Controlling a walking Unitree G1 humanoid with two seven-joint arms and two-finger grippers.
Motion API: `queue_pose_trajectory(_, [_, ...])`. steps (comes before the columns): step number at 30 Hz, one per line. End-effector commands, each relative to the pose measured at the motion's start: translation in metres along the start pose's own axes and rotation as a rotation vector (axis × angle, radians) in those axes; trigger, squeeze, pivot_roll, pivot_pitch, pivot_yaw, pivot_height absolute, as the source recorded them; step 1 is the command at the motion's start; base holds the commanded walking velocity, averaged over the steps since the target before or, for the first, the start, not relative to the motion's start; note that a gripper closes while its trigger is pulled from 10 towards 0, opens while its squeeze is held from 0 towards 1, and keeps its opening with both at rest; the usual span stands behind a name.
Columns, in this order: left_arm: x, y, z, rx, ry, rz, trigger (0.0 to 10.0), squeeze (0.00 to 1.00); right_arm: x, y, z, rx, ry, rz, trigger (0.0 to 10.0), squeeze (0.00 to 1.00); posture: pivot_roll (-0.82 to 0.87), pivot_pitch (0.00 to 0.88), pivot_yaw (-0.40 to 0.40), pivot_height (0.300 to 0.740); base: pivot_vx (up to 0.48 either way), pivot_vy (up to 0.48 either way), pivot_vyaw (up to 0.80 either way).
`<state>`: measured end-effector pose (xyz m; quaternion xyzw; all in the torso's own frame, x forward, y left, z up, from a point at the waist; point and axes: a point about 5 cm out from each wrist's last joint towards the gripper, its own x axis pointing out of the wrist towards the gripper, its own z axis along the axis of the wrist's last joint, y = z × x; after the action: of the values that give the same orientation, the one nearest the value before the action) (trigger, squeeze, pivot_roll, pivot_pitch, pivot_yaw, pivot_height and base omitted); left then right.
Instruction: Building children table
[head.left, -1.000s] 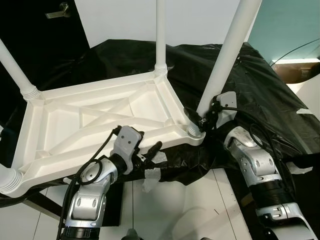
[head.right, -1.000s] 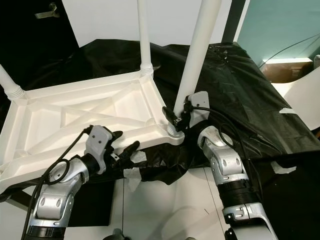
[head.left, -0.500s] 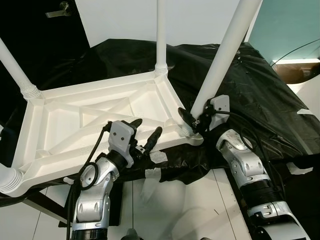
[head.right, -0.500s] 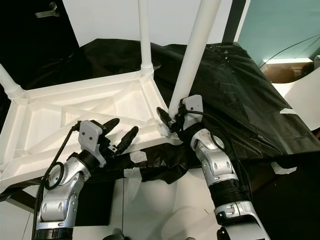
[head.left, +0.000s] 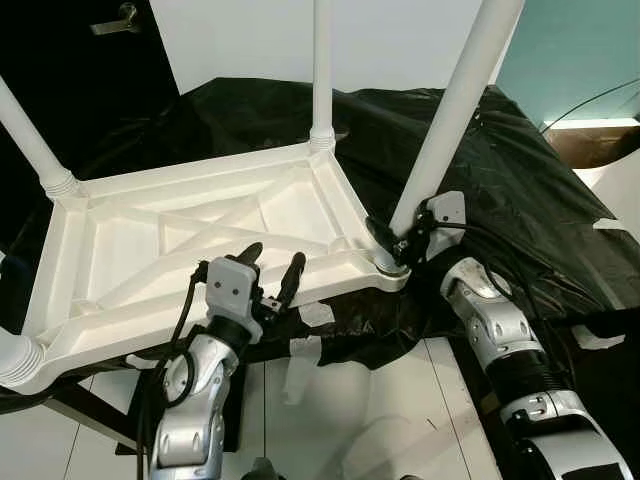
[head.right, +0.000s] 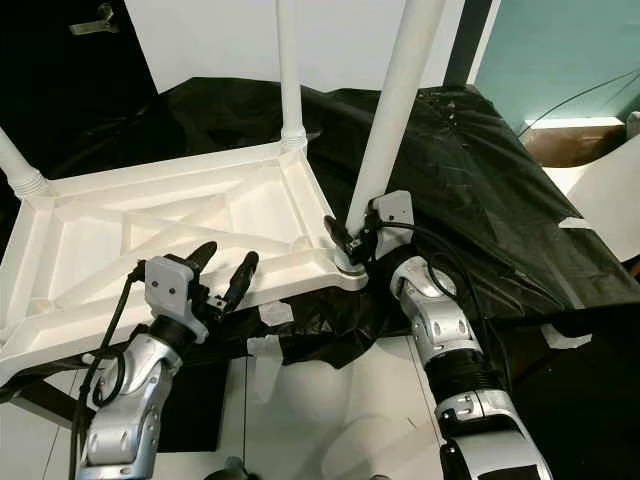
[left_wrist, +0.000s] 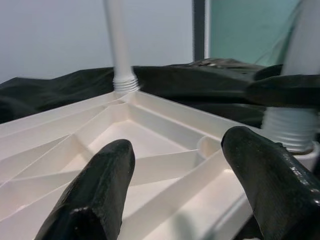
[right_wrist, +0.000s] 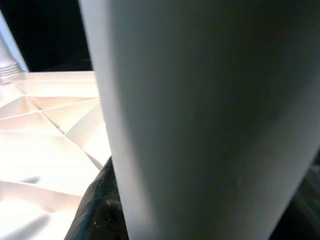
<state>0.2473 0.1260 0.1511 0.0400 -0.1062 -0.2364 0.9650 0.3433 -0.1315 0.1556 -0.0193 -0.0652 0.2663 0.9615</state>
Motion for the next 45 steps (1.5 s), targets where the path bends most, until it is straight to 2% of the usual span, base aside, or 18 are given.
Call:
queue_pose_trajectory(1, [-0.001, -0.009, 0.000, 0.009, 0.011, -0.111, 10.0, 0.00, 0.002, -0.005, 0.006, -0.018, -0.023, 0.000, 10.0, 0.00, 0.12, 0.017, -0.022, 0.740, 0.000, 0.000, 0.00])
queue_pose_trajectory(3, [-0.001, -0.015, -0.003, 0.002, 0.032, -0.163, 10.0, 0.00, 0.002, -0.005, 0.006, -0.022, -0.019, 0.018, 10.0, 0.00, 0.12, 0.017, -0.016, 0.740, 0.000, 0.000, 0.00])
queue_pose_trajectory(10, [-0.004, -0.025, -0.007, 0.006, 0.064, -0.241, 10.0, 0.00, 0.001, -0.005, 0.001, -0.020, -0.001, 0.041, 10.0, 0.00, 0.11, 0.014, -0.011, 0.740, 0.000, 0.000, 0.00])
queue_pose_trajectory(21, [-0.009, -0.035, -0.007, -0.013, 0.097, -0.307, 10.0, 0.00, -0.006, -0.004, -0.012, -0.024, 0.065, 0.103, 10.0, 0.00, 0.11, 0.013, -0.010, 0.740, 0.000, 0.000, 0.00])
queue_pose_trajectory(26, [-0.009, -0.034, -0.007, -0.006, 0.104, -0.318, 10.0, 0.00, -0.006, -0.008, -0.017, -0.035, 0.112, 0.140, 10.0, 0.00, 0.12, 0.011, -0.012, 0.740, 0.000, 0.000, 0.00])
queue_pose_trajectory(36, [-0.011, -0.033, -0.005, 0.006, 0.116, -0.328, 10.0, 0.00, -0.005, -0.020, -0.020, -0.046, 0.168, 0.130, 10.0, 0.00, 0.12, 0.014, -0.012, 0.740, 0.000, 0.000, 0.00])
queue_pose_trajectory(45, [-0.012, -0.036, -0.004, 0.000, 0.129, -0.345, 10.0, 0.00, 0.006, -0.008, -0.019, -0.048, 0.170, 0.209, 10.0, 0.00, 0.12, 0.029, -0.003, 0.740, 0.000, 0.000, 0.00])
